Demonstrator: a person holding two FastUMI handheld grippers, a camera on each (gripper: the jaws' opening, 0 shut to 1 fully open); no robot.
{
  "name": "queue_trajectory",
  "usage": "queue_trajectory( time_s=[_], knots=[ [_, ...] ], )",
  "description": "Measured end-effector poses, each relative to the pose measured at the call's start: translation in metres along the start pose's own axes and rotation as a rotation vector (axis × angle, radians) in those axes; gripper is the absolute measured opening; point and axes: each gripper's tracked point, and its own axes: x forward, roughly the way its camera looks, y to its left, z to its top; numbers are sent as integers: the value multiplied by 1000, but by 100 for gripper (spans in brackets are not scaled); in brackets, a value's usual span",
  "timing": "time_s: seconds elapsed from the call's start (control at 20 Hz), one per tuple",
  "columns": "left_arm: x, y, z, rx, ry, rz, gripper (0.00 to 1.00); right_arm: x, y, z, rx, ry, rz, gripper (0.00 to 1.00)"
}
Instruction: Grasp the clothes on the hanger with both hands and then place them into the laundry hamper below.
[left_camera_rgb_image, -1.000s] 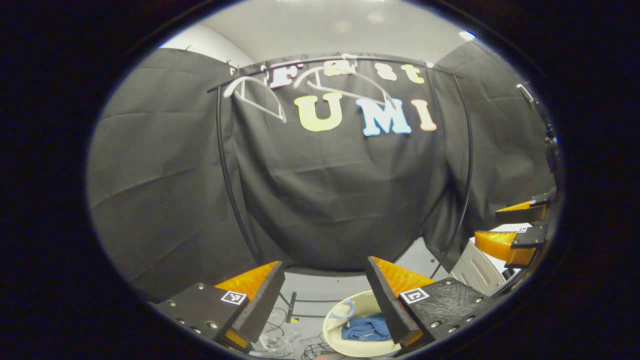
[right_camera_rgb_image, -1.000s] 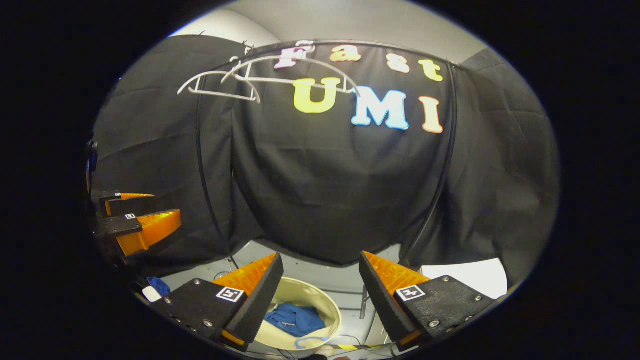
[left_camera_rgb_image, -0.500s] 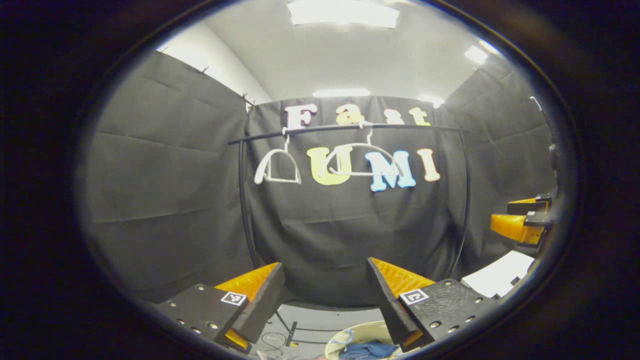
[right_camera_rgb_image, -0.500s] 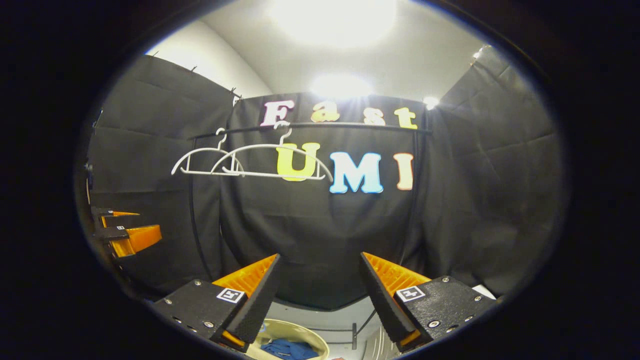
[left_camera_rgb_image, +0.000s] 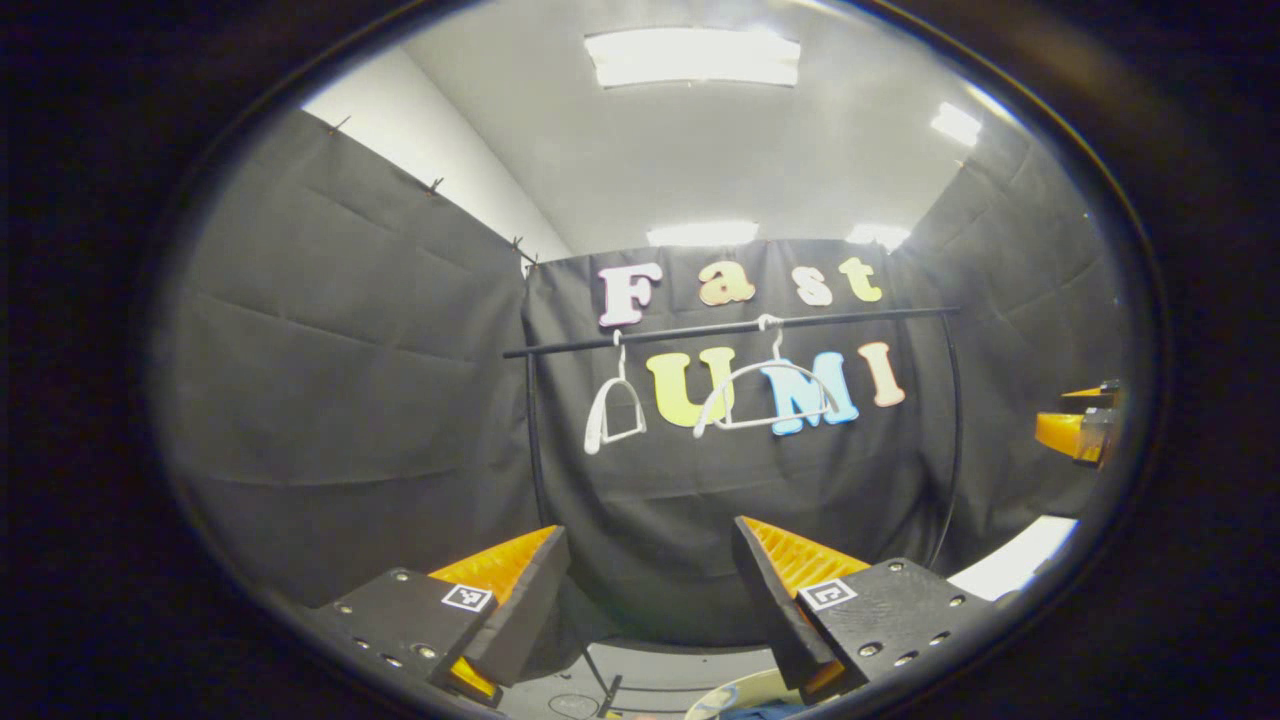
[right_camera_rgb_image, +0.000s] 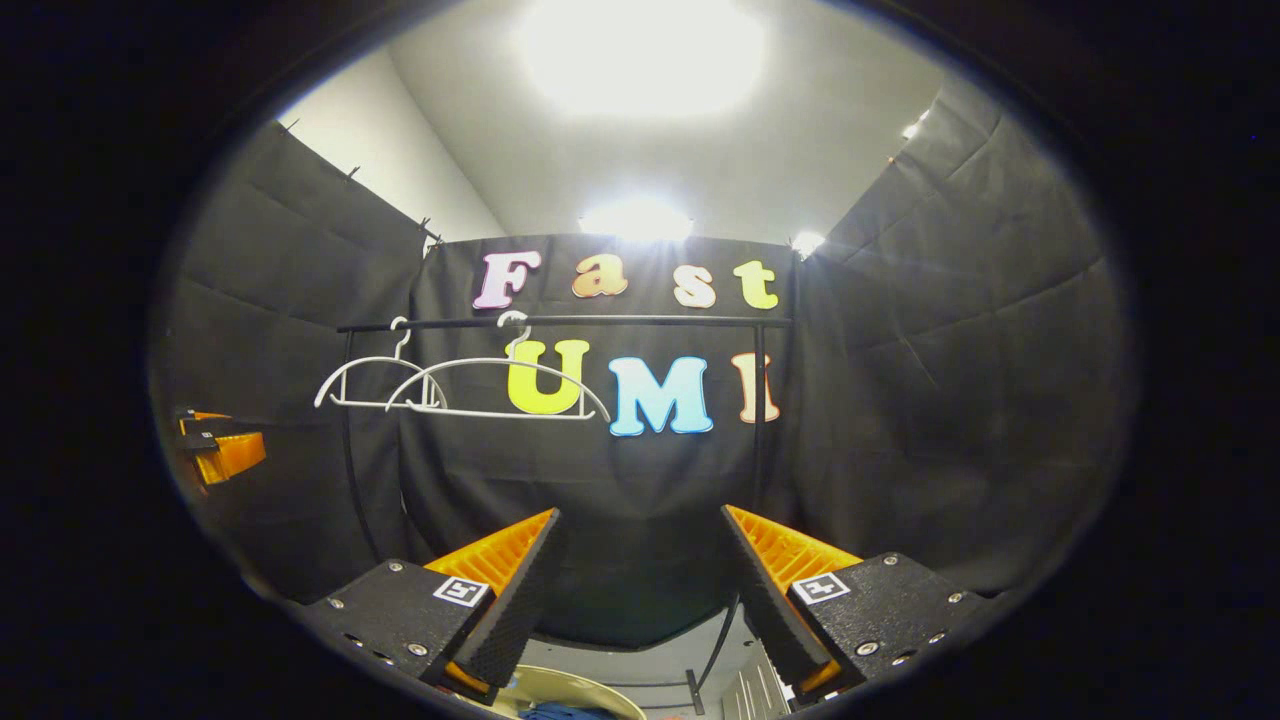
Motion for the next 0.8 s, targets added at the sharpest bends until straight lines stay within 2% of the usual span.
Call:
queue_trajectory(
  time_s=[0.15,0.2,0.75,0.8],
  knots=[
    [-14,4,7,-2,-21,10,94,0,-7,-3,18,3,-22,94],
    [-17,4,9,-5,-28,10,99,1,-9,-3,25,5,-28,94],
    [-19,6,2,-35,-18,23,99,14,-18,3,19,2,-47,94],
    [-19,6,2,-36,-18,22,94,14,-20,4,18,0,-53,94]
  ],
)
